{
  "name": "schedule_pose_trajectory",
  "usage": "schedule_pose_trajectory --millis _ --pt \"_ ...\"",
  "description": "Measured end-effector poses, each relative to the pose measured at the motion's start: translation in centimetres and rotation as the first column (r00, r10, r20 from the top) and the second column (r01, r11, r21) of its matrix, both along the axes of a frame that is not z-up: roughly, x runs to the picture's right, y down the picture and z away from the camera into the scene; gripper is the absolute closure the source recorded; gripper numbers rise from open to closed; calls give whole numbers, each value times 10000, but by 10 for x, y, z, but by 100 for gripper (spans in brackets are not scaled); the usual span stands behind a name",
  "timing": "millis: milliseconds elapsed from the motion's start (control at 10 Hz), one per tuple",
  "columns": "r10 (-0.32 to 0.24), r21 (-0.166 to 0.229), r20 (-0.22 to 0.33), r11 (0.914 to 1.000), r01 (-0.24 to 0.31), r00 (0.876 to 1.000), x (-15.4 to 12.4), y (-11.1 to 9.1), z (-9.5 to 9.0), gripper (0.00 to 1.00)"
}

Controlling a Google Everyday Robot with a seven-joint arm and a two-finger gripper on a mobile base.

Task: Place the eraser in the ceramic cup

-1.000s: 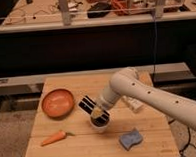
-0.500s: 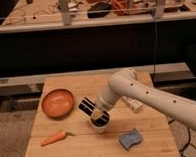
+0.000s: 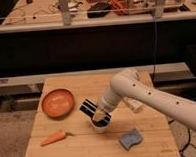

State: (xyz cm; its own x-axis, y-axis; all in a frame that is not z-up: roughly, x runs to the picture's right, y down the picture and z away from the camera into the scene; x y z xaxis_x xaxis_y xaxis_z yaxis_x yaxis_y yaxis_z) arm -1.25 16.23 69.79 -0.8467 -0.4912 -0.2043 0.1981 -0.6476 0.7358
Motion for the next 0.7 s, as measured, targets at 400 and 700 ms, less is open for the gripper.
schedule_pose_trajectory --millis 400,700 --pt "60 21 194 10000 -60 9998 -4 0 -1 20" --pt "232 80 147 9997 -233 9996 -6 -2 -2 20"
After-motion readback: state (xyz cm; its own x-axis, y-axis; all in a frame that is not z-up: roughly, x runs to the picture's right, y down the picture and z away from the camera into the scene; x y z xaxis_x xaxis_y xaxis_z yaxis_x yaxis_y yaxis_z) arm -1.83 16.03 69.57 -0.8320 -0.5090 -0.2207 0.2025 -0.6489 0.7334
